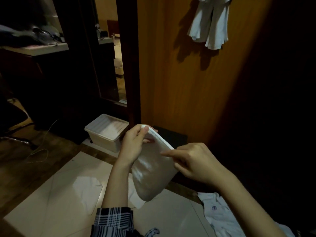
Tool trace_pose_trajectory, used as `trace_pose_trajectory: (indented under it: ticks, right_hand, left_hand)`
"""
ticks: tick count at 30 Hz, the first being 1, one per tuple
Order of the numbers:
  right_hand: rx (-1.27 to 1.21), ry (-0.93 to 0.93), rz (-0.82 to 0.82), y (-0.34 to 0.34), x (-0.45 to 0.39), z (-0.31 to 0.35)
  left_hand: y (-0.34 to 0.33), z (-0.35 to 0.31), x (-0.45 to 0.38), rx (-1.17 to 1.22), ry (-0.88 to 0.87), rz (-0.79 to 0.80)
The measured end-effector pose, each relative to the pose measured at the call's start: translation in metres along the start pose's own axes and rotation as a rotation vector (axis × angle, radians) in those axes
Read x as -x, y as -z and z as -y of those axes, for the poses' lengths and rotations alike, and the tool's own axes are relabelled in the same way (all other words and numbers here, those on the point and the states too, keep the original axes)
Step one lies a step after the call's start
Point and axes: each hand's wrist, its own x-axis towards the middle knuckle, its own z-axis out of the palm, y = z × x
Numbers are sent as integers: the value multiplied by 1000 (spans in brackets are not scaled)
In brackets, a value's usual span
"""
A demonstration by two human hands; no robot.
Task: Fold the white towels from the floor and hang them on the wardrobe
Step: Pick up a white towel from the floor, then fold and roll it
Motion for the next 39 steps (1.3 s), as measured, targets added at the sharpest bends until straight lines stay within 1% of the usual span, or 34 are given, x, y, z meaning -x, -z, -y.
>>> trace_pose_trajectory:
  ticks: [3,5,9,10,14,16,18,20,22,25,29,32,39]
  right_hand:
    - [23,-17,234,20,-5,3]
    - [82,41,272,26,-8,0]
    - [271,196,239,28,-15,-1]
    - [292,217,202,26,-16,-3]
    - [289,268,88,32,-22,-8]
    - [210,270,90,35,-20,-8]
    - [85,255,110,38,-19,-6]
    - [66,228,140,40,-18,-8]
    - [88,173,81,39,-18,-15]
    - [-13,60,-50,40,-19,-24]
    - [-113,-26,-98,35,-21,-27]
    - [-192,-112,-146,33,-21,-29]
    - [-269,-182,-187,37,-24,-25]
  left_hand:
    - [2,0,0,-36,-8,64]
    - [2,1,0,-51,-20,92]
    - [-1,-3,3,-9,-33,125]
    - [-2,-5,3,14,-39,132]
    - [-6,-9,3,74,-40,137]
    - [-9,-11,4,88,-37,150]
    - [-12,-14,6,116,-32,168]
    - [-14,-18,6,131,-14,184]
    - [-17,-21,8,144,-4,205]
    - [-20,-25,8,151,-2,211]
    - [-22,-27,5,128,10,216]
    - [-23,-30,6,169,32,239]
    - [-22,-30,5,259,72,214]
